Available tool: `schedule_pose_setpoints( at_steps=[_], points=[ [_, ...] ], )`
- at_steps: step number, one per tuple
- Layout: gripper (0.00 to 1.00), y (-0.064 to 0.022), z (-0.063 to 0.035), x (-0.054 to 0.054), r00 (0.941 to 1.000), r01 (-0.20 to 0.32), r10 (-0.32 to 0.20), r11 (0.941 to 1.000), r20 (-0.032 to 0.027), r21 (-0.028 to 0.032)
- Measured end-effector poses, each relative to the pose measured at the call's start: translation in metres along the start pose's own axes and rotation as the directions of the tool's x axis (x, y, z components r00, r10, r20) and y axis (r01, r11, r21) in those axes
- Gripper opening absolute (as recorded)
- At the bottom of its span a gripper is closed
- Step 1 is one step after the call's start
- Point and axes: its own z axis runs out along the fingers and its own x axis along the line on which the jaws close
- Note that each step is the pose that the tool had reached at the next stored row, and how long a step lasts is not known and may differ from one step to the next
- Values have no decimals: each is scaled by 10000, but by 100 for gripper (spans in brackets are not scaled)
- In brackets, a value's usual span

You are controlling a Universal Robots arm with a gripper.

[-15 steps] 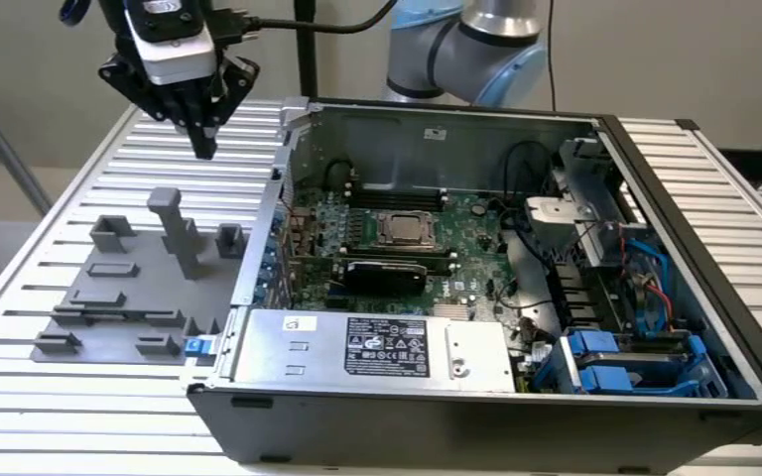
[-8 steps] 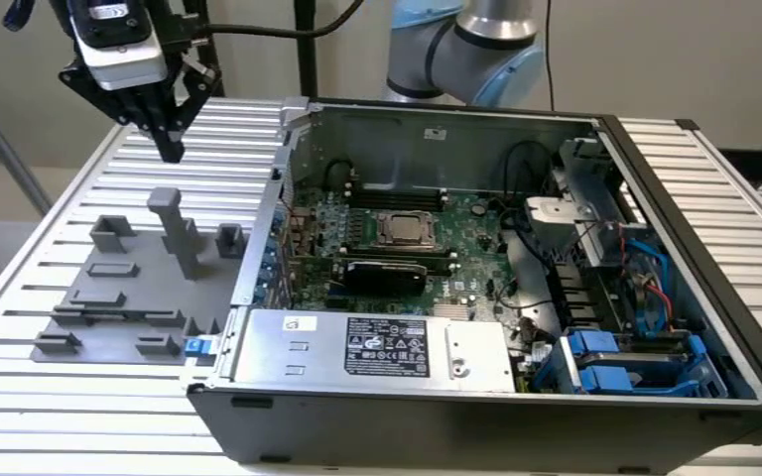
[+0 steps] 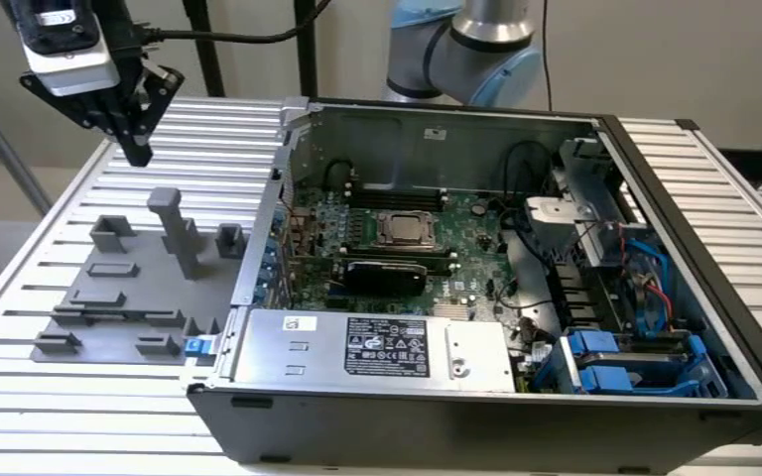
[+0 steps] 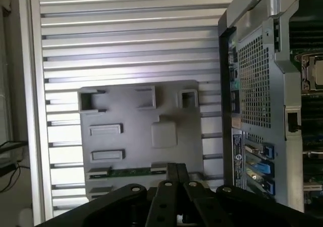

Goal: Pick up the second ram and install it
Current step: 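Reach for the second ram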

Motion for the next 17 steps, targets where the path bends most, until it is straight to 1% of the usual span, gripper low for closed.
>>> schedule_pose_setpoints(
  at_steps=[14,15,17],
  points=[
    [0,-76,98,630,10000,2,-2,10000,1,0],
    [0,-81,107,663,10000,7,-7,10000,0,0],
    [0,-89,121,685,10000,71,-71,10000,-3,-2]
  ],
)
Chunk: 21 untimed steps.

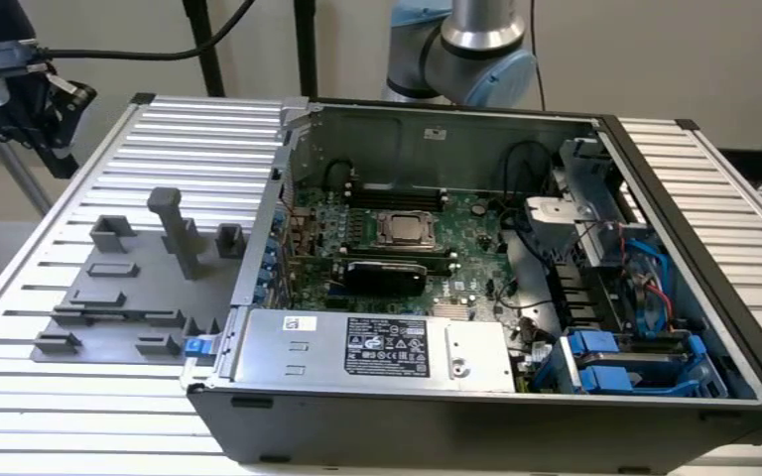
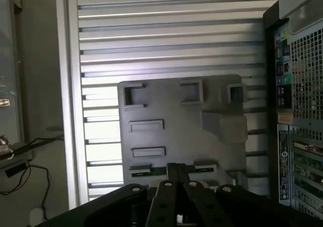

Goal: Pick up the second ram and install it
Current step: 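Reach for the second ram, then pick up the second ram and move it above second insertion slot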

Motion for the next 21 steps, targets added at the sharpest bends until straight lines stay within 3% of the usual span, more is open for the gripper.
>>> schedule_pose_setpoints(
  at_steps=[8,21],
  points=[
    [0,-14,15,0,9992,401,-401,9992,-67,-6],
    [0,-15,17,-3,9992,401,-401,9992,-65,-8]
  ],
)
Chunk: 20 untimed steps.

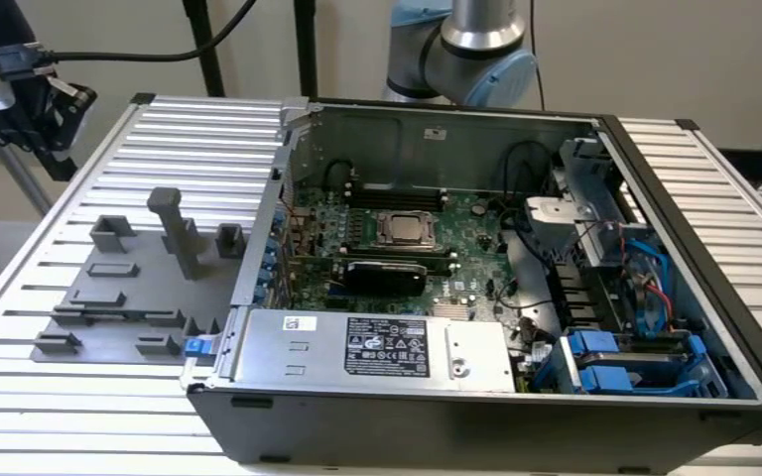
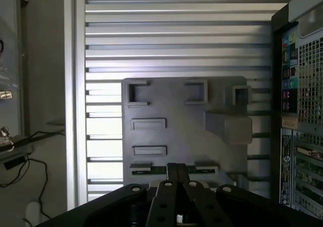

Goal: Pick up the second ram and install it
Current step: 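Pick up the second ram and move it above second insertion slot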

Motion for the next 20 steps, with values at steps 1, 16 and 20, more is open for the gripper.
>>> schedule_pose_setpoints(
  at_steps=[1,16,20],
  points=[
    [0,0,0,-7,10000,1,-1,10000,-1,1],
    [0,-15,36,-80,9923,1239,-1239,9923,-89,-20],
    [0,-16,54,-80,9807,1953,-1953,9807,-122,-37]
  ],
)
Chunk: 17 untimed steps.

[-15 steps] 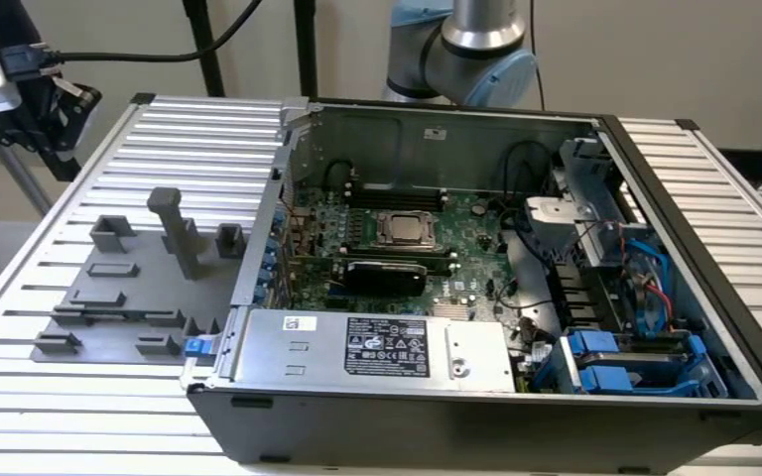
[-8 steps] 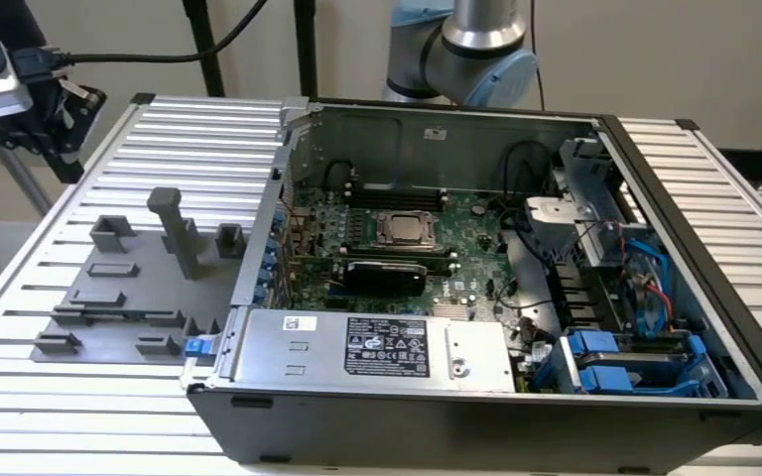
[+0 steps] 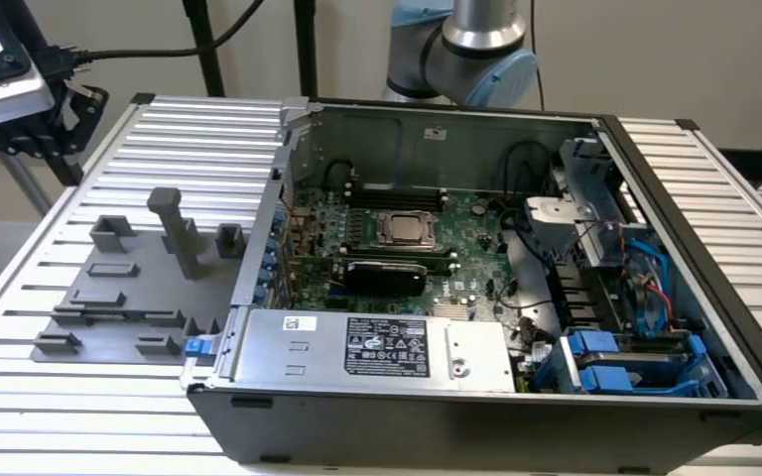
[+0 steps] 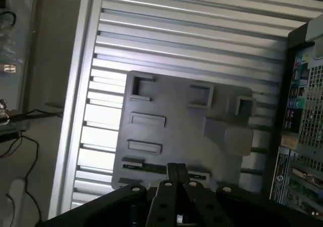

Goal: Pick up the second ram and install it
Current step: 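Pick up the second ram and move it above second insertion slot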

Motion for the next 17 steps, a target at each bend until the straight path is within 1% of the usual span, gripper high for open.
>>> schedule_pose_setpoints(
  at_steps=[2,5,7,9,11,13,15,17],
  points=[
    [0,-1,12,0,9993,375,-375,9993,-17,-5],
    [0,-2,31,1,9958,913,-914,9958,-43,-13],
    [0,-2,44,1,9920,1264,-1265,9920,-59,-18],
    [0,-3,58,1,9865,1635,-1635,9865,-76,-26],
    [0,-3,72,1,9801,1984,-1984,9801,-92,-34],
    [0,-4,87,1,9720,2346,-2347,9721,-108,-42],
    [0,-5,101,1,9628,2699,-2699,9629,-124,-50],
    [0,-6,114,1,9523,3048,-3048,9524,-139,-59]
  ],
)
